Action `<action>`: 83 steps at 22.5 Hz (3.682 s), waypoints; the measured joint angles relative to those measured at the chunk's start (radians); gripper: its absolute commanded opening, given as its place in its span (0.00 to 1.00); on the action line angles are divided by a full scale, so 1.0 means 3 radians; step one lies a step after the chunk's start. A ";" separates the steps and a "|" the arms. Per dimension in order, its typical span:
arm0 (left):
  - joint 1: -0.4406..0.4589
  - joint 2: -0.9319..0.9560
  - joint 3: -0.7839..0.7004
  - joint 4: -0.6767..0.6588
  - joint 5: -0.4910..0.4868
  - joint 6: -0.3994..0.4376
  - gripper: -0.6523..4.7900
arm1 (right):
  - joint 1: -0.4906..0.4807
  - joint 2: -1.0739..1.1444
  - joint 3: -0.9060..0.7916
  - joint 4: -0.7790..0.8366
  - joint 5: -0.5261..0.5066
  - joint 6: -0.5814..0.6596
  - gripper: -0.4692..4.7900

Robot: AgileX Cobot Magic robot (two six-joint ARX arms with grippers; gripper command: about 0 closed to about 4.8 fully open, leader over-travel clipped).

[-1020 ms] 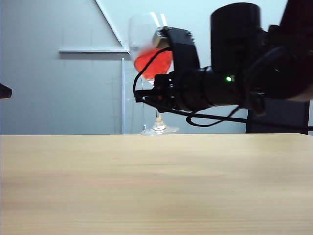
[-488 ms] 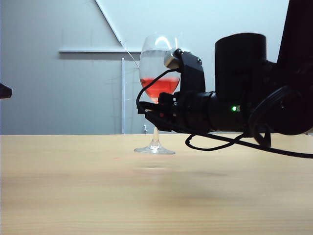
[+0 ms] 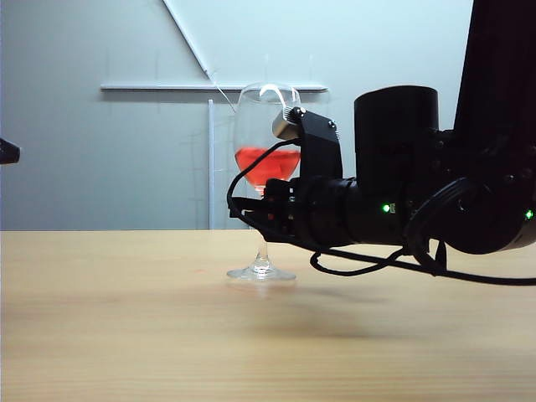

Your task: Gently pick up the goblet, rotate it counterclockwise for two full turns (viewing from above), and then place it back on the table.

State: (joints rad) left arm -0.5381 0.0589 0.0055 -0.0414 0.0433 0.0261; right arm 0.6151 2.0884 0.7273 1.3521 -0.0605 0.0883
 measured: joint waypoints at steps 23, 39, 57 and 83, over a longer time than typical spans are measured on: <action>0.0052 -0.0072 0.0000 0.0000 0.0006 0.0000 0.11 | 0.0015 -0.0441 -0.0598 0.0065 0.0146 -0.0243 0.54; 0.1834 -0.0178 0.0000 0.0004 0.0004 0.0000 0.11 | 0.0159 -0.3924 -0.1756 -0.2145 0.0726 -0.0310 0.07; 0.1865 -0.0178 0.0000 0.0001 0.0005 0.0000 0.11 | 0.0144 -0.4957 -0.1757 -0.3173 0.0810 -0.0309 0.07; 0.1865 -0.0184 0.0000 0.0000 0.0004 0.0000 0.11 | -0.1633 -0.6902 -0.2308 -0.4130 0.0195 -0.0205 0.07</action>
State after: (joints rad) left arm 0.0216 0.0036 0.0055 -0.0414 0.0444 0.0261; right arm 0.1253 0.0177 0.0349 0.1131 -0.0021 0.0269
